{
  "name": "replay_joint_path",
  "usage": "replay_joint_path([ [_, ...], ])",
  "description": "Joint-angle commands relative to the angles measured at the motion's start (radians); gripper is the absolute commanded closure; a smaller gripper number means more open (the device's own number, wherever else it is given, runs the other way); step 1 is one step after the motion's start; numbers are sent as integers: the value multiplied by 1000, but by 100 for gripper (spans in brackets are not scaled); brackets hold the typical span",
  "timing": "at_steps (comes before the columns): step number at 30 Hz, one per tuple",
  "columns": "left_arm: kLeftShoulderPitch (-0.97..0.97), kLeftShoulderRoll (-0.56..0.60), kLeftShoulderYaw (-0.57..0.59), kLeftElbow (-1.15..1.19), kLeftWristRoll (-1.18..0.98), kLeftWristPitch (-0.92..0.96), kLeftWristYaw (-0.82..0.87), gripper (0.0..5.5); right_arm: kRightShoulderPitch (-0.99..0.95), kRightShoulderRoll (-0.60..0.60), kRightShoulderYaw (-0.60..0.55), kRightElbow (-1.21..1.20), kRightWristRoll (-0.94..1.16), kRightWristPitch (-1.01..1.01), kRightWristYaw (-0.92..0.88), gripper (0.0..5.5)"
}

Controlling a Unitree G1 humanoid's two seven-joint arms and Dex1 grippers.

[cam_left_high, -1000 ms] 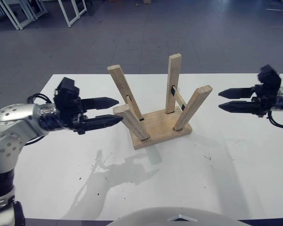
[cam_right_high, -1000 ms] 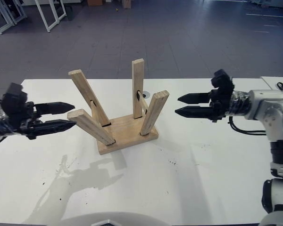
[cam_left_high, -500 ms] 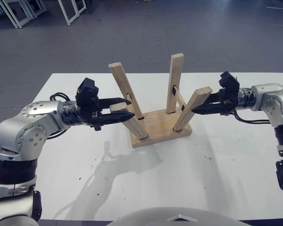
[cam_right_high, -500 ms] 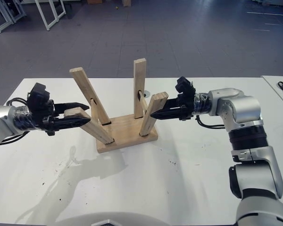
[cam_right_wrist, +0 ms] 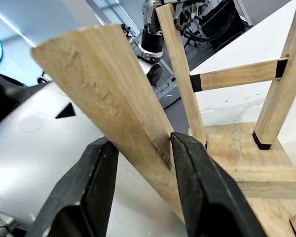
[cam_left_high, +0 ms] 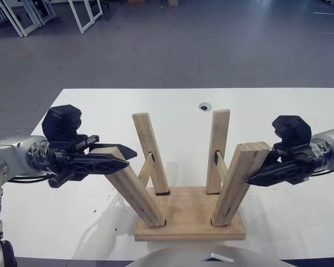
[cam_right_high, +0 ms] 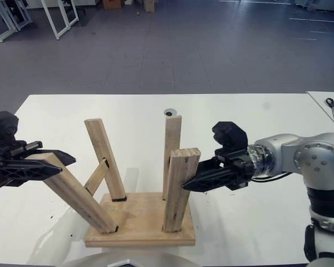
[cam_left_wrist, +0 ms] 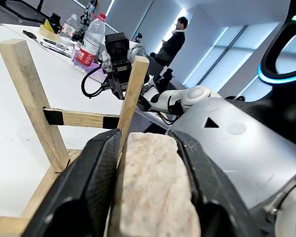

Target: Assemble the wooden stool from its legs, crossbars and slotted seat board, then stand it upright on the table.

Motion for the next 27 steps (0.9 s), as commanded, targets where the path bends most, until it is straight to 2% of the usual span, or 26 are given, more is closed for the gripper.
replay_joint_path([
  [1, -220, -104, -157, 295, 81, 96, 86, 315, -164, 134, 71, 304, 47, 88, -248, 341],
  [4, -397, -175, -261, 480, 289, 10, 76, 274, -199, 202, 89, 438, -86, 68, -304, 293],
  [7, -503, -208, -327, 626, 457, -77, 11, 225, -218, 229, 84, 474, -189, 62, -284, 237],
  [11, -545, -212, -365, 772, 625, -177, -77, 220, -235, 248, 94, 558, -355, -8, -230, 162],
  [13, -538, -214, -383, 815, 695, -220, -110, 220, -236, 254, 92, 588, -415, -33, -204, 146],
  [19, -601, -219, -325, 1034, 813, -307, -151, 220, -214, 255, 72, 597, -532, -66, -131, 146],
  [22, -633, -212, -255, 1119, 818, -305, -158, 220, -211, 259, 56, 594, -558, -68, -112, 146],
  [25, -632, -174, -185, 1145, 810, -283, -199, 220, -185, 246, 41, 590, -598, -90, -96, 146],
  [27, -524, -126, -154, 1042, 837, -367, -219, 220, -116, 202, 53, 499, -679, -217, -74, 146],
])
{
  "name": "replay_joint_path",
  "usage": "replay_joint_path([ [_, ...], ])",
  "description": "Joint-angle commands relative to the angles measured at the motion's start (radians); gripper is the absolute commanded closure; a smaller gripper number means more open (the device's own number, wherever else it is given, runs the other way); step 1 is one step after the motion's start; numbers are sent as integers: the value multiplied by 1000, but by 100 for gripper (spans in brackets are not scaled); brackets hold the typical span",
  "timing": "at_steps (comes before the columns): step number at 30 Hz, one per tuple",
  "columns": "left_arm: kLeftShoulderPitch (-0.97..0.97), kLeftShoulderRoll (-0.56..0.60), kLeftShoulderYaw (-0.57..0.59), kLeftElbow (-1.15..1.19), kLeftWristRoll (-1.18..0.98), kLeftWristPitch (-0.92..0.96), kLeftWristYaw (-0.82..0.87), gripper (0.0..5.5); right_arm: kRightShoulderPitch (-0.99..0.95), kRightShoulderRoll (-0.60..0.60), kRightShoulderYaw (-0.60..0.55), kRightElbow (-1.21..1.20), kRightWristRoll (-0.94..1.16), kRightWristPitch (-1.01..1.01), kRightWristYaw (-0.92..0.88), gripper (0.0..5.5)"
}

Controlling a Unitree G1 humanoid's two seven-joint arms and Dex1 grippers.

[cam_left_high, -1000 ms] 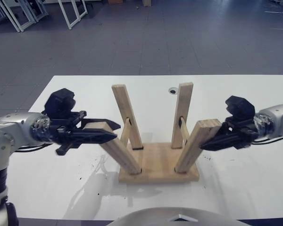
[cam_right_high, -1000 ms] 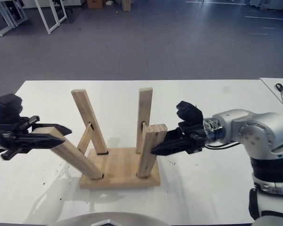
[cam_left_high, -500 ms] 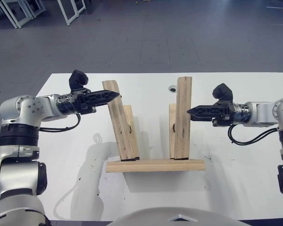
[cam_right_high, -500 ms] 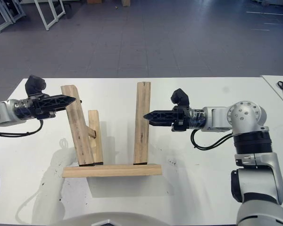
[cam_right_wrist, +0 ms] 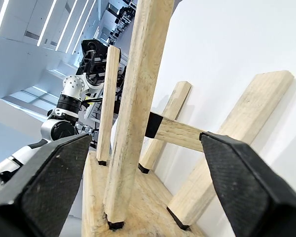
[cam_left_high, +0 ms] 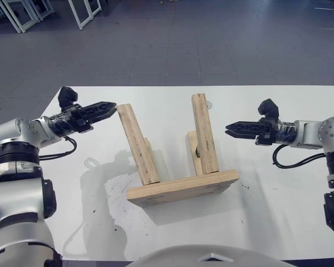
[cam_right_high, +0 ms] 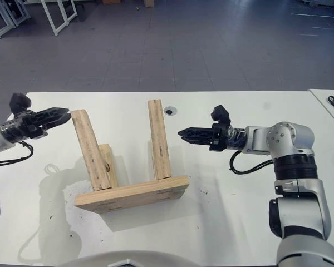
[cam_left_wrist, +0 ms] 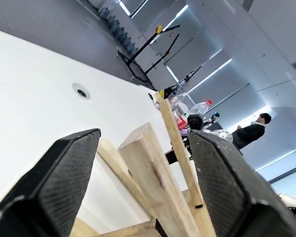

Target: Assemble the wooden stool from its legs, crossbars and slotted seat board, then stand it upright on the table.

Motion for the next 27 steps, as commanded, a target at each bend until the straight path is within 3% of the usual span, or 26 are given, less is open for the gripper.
replay_joint_path([
  [1, 213, 97, 82, -213, 68, -184, -4, 220, 142, -96, 8, -182, -161, -231, 45, 146],
  [4, 620, 124, 140, -547, 294, -758, 37, 190, 353, -235, 65, -404, -418, -605, 98, 141],
  [8, 960, 6, 268, -961, 313, -944, 74, 122, 564, -329, 71, -550, -570, -880, 172, 90],
  [12, 1071, 21, 241, -1073, 359, -1014, 67, 95, 629, -331, 78, -581, -654, -1034, 192, 40],
  [17, 1130, 35, 187, -1168, 375, -1038, 70, 95, 631, -276, 122, -643, -697, -1086, 192, 40],
  [26, 1103, -22, 17, -1349, 363, -907, 202, 95, 529, -157, 219, -658, -736, -1063, 175, 40],
  [27, 1096, -30, 5, -1359, 351, -883, 220, 111, 524, -149, 221, -658, -729, -1050, 178, 59],
])
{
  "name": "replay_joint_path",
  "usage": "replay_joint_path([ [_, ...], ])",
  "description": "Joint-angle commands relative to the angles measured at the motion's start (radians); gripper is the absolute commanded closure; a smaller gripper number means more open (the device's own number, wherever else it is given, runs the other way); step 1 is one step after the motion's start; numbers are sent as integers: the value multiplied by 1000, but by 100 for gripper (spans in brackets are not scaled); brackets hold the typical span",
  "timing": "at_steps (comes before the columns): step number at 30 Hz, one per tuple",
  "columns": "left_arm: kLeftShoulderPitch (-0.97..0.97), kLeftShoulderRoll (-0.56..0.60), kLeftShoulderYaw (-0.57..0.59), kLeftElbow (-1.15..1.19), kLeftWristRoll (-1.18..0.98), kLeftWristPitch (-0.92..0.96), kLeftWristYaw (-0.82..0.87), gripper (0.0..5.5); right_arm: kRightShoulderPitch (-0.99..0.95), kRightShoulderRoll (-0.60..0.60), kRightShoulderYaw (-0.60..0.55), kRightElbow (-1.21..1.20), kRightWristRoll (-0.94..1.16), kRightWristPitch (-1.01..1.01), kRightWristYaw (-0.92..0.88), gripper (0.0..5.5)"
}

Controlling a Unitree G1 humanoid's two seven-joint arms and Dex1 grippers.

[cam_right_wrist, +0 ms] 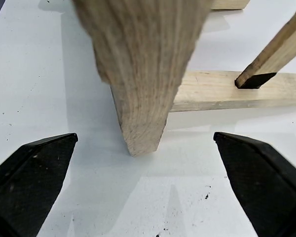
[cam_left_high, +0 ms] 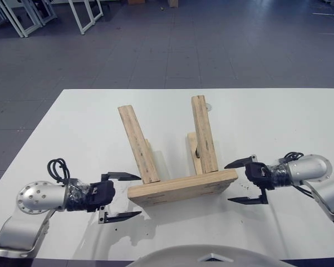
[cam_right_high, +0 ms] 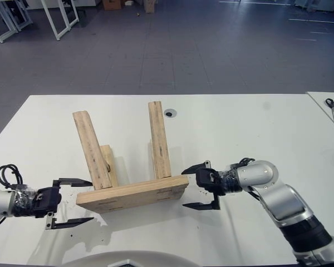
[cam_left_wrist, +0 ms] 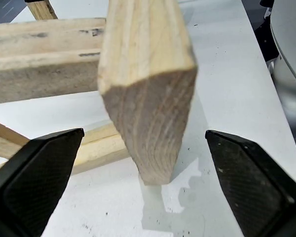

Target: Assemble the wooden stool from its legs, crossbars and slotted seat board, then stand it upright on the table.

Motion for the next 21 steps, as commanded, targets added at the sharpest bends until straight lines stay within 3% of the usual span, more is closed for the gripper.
replay_joint_path([
  [1, -30, -14, -43, -38, -18, 69, 54, 124, -36, 27, 14, 0, 1, 26, 0, 72],
  [15, -61, -17, -63, 2, -62, 109, 59, 350, -37, 102, 6, -76, 96, 168, -26, 333],
  [21, -147, 9, -30, -115, -249, 519, 240, 367, -88, 134, -78, -230, 274, 504, -139, 355],
])
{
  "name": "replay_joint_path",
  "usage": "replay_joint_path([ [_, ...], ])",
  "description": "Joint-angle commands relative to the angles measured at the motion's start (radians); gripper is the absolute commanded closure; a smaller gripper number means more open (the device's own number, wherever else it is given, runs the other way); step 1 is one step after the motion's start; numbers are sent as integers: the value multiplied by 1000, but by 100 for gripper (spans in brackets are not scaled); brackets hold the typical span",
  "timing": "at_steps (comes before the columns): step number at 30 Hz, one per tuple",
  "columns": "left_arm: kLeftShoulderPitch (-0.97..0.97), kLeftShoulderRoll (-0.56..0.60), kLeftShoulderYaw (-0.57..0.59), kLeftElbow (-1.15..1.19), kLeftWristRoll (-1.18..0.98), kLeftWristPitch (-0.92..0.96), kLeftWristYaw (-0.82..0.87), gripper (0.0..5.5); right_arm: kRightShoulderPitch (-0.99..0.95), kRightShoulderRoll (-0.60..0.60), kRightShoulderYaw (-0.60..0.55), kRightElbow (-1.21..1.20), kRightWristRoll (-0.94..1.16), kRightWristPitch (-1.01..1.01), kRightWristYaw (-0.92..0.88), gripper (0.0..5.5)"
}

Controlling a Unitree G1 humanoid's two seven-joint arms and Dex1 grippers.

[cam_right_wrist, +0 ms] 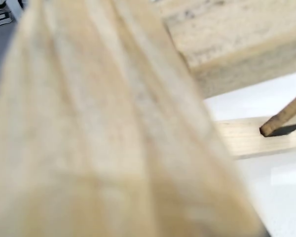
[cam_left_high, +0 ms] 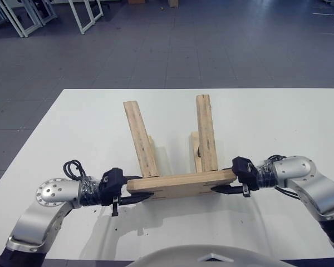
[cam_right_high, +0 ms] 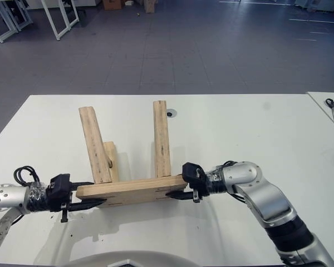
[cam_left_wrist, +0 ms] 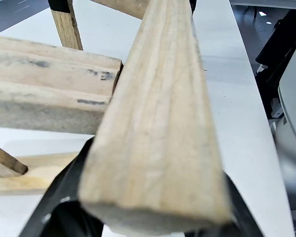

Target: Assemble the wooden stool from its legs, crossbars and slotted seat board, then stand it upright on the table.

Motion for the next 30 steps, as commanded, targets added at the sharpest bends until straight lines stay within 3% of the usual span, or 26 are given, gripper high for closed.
replay_joint_path([
  [1, -71, 13, 55, -82, -112, 211, 136, 367, -66, 30, -93, -107, 163, 186, -67, 355],
  [4, -115, 61, 118, -104, -263, 375, 111, 367, -92, 3, -134, -161, 192, 297, -97, 355],
  [5, -132, 126, 134, -105, -371, 497, 74, 367, -117, -24, -165, -185, 271, 387, -74, 355],
  [8, -194, 261, 206, -107, -689, 721, 21, 367, -291, -94, -293, -177, 674, 676, 8, 355],
  [10, -318, 322, 222, -3, -960, 783, 97, 367, -492, -125, -328, -35, 953, 821, -16, 355],
  [13, -501, 395, 102, 254, -1304, 841, 258, 367, -711, -170, -239, 266, 1320, 854, -185, 355],
  [15, -597, 390, -24, 416, -1405, 914, 342, 344, -768, -187, -145, 408, 1415, 909, -228, 360],
  [20, -905, 269, -355, 890, -1442, 1199, 440, 263, -841, -175, 199, 802, 1560, 1028, -344, 360],
  [22, -1024, 218, -498, 1066, -1442, 1244, 428, 233, -838, -119, 257, 955, 1561, 1028, -421, 360],
  [24, -1098, 152, -588, 1215, -1441, 1248, 481, 194, -819, -37, 217, 1123, 1509, 1018, -510, 360],
  [26, -1162, 75, -594, 1382, -1407, 1248, 541, 150, -814, 32, 148, 1275, 1452, 994, -585, 338],
  [30, -1257, 0, -475, 1635, -1282, 1248, 614, 82, -845, 89, -1, 1423, 1336, 981, -655, 259],
])
